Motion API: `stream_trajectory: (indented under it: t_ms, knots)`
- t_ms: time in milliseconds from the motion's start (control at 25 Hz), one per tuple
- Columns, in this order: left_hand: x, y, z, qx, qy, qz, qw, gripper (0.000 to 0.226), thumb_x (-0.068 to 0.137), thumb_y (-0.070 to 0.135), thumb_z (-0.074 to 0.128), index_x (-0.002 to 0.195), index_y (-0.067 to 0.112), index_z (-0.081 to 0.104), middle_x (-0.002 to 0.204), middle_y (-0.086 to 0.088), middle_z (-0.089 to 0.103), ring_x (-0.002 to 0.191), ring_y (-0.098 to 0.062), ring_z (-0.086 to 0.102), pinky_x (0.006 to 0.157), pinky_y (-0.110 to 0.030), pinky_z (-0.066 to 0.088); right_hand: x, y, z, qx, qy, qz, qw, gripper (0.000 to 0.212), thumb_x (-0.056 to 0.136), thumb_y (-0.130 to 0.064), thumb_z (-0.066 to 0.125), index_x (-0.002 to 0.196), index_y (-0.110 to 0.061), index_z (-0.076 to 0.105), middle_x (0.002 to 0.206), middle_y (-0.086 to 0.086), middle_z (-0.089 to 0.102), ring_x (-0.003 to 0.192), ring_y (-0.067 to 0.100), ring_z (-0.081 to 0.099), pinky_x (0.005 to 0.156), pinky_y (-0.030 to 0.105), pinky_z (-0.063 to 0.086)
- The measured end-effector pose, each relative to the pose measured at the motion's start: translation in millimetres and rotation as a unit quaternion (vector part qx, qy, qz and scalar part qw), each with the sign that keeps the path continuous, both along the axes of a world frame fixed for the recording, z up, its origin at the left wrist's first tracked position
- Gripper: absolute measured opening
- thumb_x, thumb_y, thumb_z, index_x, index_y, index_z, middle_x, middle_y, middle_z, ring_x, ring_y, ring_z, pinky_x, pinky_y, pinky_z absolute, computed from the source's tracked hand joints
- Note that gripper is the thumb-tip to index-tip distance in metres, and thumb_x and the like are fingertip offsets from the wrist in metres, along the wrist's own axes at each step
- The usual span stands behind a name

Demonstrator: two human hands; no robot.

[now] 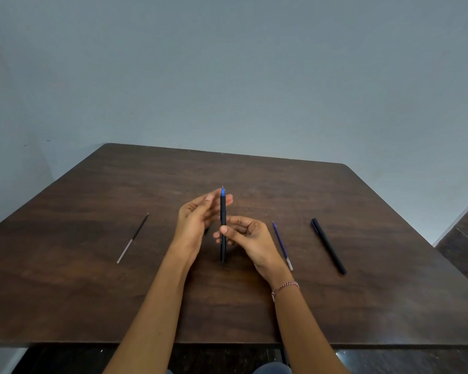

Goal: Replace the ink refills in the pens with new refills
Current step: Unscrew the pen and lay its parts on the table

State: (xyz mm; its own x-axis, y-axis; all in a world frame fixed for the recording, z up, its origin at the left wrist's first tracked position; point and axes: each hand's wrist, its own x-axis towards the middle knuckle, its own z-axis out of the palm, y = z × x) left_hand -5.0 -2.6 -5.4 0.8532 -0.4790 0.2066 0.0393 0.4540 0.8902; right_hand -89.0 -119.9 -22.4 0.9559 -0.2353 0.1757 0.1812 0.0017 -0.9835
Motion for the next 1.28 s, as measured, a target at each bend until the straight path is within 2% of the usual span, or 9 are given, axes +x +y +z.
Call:
stream_trajectory:
  t_ms: [120, 280, 440, 600, 760, 880, 1000, 1080, 1280]
  knots:
    - [0.4, 2.2, 0.4, -0.044, 0.023, -0.112, 0.992, 0.030, 0.097, 0.015, 0.041, 0.118, 0.010, 0.063, 0.115, -0.015, 0.068, 0.110, -0.025, 0.064, 0.079, -0.028, 0.056, -1.2, -0.2, 0.6, 0.018, 0.002, 0.011, 1.000, 0.018, 0.086, -0.011, 0.068, 0.103, -0.016, 0.069, 0.089, 0.006, 0.076, 0.082, 0.019, 0.073, 0.073, 0.027, 0.058]
    - [0.0, 3.8, 0.2, -0.019, 0.022, -0.092, 0.995, 0.029, 0.095, 0.008, 0.046, 0.110, 0.015, 0.069, 0.108, -0.010, 0.072, 0.101, -0.021, 0.068, 0.056, -0.019, 0.054, -1.4, 0.4, 0.1, 0.005, 0.002, 0.025, 1.000, 0.018, 0.086, -0.009, 0.067, 0.103, -0.016, 0.070, 0.086, 0.005, 0.076, 0.079, 0.018, 0.073, 0.071, 0.026, 0.059]
    - [2.1, 4.0, -1.4, -0.015, 0.008, -0.054, 0.998, 0.023, 0.085, 0.008, 0.058, 0.099, 0.018, 0.074, 0.094, -0.006, 0.075, 0.086, -0.016, 0.071, 0.067, -0.021, 0.056, -2.0, -1.5, 0.6, -0.002, -0.003, 0.032, 0.999, 0.019, 0.084, -0.009, 0.069, 0.101, -0.018, 0.071, 0.085, 0.006, 0.076, 0.077, 0.018, 0.073, 0.070, 0.025, 0.058]
    - [3.7, 5.3, -3.9, -0.009, 0.002, -0.016, 1.000, 0.021, 0.065, 0.017, 0.073, 0.084, 0.024, 0.078, 0.085, -0.002, 0.076, 0.079, -0.014, 0.072, 0.066, -0.021, 0.056, -1.5, -2.5, -1.0, -0.019, -0.005, 0.038, 0.999, 0.017, 0.081, -0.007, 0.072, 0.096, -0.015, 0.071, 0.079, 0.005, 0.075, 0.073, 0.016, 0.072, 0.068, 0.024, 0.057]
    - [2.9, 2.7, -3.8, -0.002, -0.006, 0.012, 1.000, 0.028, 0.059, 0.019, 0.077, 0.086, 0.022, 0.074, 0.078, 0.003, 0.074, 0.073, -0.015, 0.070, 0.067, -0.025, 0.056, 0.5, -1.7, -2.3, -0.028, -0.005, 0.027, 0.999, 0.018, 0.079, -0.009, 0.075, 0.094, -0.018, 0.071, 0.075, 0.002, 0.074, 0.070, 0.013, 0.071, 0.064, 0.021, 0.055]
    - [4.6, 1.3, -3.6, -0.017, 0.003, -0.020, 1.000, 0.034, 0.075, 0.026, 0.069, 0.107, 0.015, 0.068, 0.092, -0.001, 0.074, 0.090, -0.018, 0.070, 0.080, -0.029, 0.057, 1.8, -1.6, -2.6, -0.035, -0.009, 0.015, 0.999, 0.020, 0.078, -0.011, 0.077, 0.094, -0.021, 0.070, 0.073, 0.000, 0.074, 0.068, 0.012, 0.070, 0.061, 0.019, 0.054]
    - [5.7, 2.0, -4.8, -0.032, 0.018, -0.077, 0.996, 0.032, 0.097, 0.015, 0.041, 0.122, 0.008, 0.060, 0.116, -0.015, 0.068, 0.110, -0.024, 0.064, 0.092, -0.032, 0.053, 1.9, -2.1, -3.6, -0.038, -0.014, 0.007, 0.999, 0.020, 0.078, -0.013, 0.077, 0.095, -0.021, 0.070, 0.074, 0.000, 0.074, 0.068, 0.012, 0.070, 0.062, 0.020, 0.054]
    - [5.7, 2.1, -5.6, -0.028, 0.014, -0.074, 0.997, 0.032, 0.096, 0.006, 0.040, 0.115, 0.009, 0.065, 0.113, -0.016, 0.069, 0.107, -0.026, 0.065, 0.087, -0.031, 0.055, 2.0, -2.5, -3.8, -0.031, -0.018, 0.004, 0.999, 0.020, 0.078, -0.013, 0.076, 0.096, -0.019, 0.070, 0.075, 0.001, 0.074, 0.068, 0.013, 0.070, 0.062, 0.020, 0.054]
    - [4.4, 0.7, -3.7, -0.013, 0.015, -0.004, 1.000, 0.021, 0.070, 0.013, 0.069, 0.090, 0.019, 0.074, 0.088, -0.001, 0.076, 0.081, -0.010, 0.070, 0.066, -0.019, 0.055, 2.3, -2.7, -3.3, -0.027, -0.014, 0.006, 1.000, 0.021, 0.079, -0.009, 0.075, 0.098, -0.015, 0.069, 0.073, 0.000, 0.074, 0.067, 0.012, 0.070, 0.061, 0.019, 0.054]
